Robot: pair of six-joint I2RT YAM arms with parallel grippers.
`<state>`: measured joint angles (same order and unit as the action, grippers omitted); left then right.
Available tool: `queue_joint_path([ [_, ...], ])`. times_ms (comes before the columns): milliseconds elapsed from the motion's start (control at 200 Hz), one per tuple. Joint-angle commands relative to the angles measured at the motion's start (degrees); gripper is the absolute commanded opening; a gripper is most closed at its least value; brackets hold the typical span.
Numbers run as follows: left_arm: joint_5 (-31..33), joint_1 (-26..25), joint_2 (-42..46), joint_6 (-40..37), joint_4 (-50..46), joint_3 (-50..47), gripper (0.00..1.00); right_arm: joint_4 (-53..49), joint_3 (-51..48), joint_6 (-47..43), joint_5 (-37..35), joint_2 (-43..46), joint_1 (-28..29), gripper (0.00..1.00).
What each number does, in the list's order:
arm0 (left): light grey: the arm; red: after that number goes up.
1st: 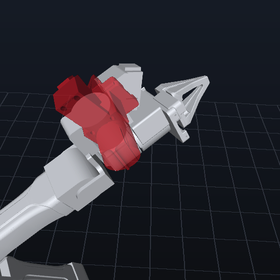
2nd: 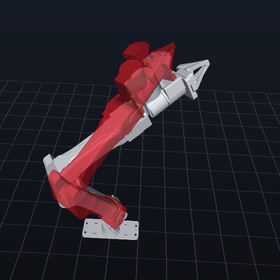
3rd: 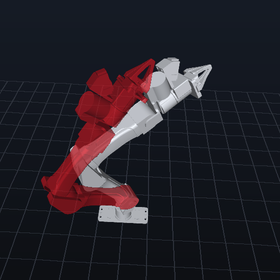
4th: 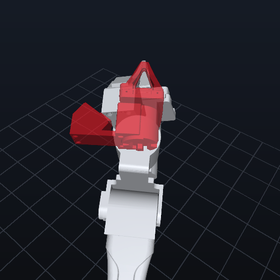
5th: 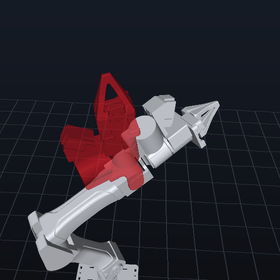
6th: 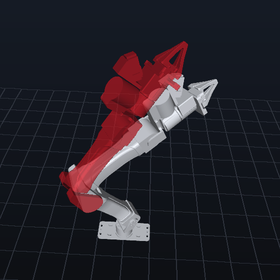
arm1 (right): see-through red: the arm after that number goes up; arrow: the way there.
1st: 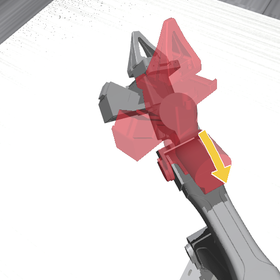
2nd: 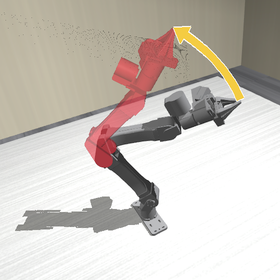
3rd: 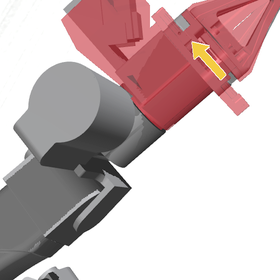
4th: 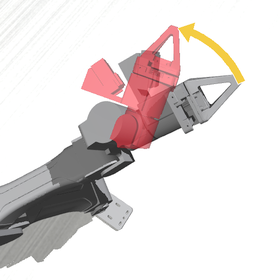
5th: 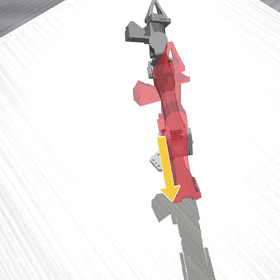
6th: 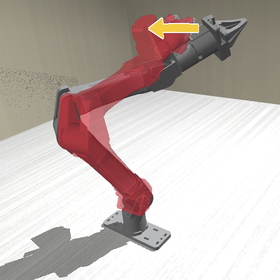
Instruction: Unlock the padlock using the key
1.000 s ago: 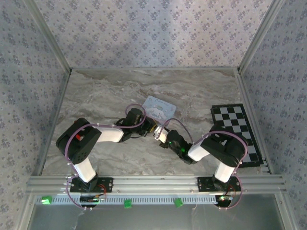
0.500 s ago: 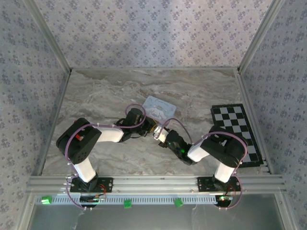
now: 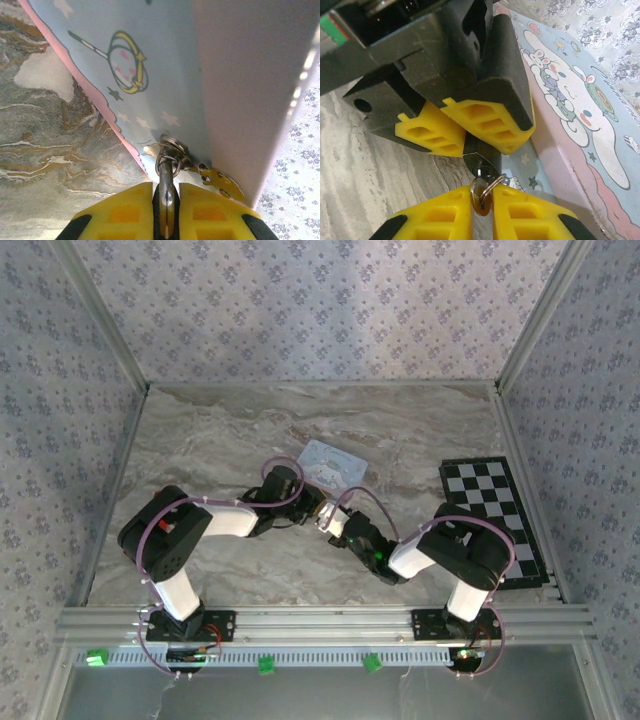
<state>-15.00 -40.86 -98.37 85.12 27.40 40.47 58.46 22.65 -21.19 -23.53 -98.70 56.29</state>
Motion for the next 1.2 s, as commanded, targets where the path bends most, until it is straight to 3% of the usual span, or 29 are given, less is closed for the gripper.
queue_joint_path([
  [0,-1.4,-0.2,-0.6,-0.3,0.8,0.4,0.00,0.1,2.0,1.1,-0.7,-0.6,0.3,0.12],
  [195,-1.1,-0.2,-0.1,-0.4,1.4,0.1,0.00,-2.7,2.2,4.7,-0.4,0.9,-0.5,0.08],
  [475,-1.1,-0.3,-0.4,-0.5,2.6,0.5,0.00,-18.7,5.6,22.0,18.9,8.8,-6.7,0.06],
  [645,-1.5,-0.3,-1.3,-0.5,3.0,1.7,0.00,-18.8,5.5,29.1,25.7,7.9,-9.3,0.05],
  [910,-1.5,-0.5,-1.5,-1.1,1.6,3.3,0.00,-18.3,6.5,37.0,26.4,6.0,-10.8,0.04],
  [1199,-1.5,-0.8,-1.7,-1.0,1.0,3.5,0.00,-10.9,5.4,48.2,33.5,2.6,-14.2,0.02],
])
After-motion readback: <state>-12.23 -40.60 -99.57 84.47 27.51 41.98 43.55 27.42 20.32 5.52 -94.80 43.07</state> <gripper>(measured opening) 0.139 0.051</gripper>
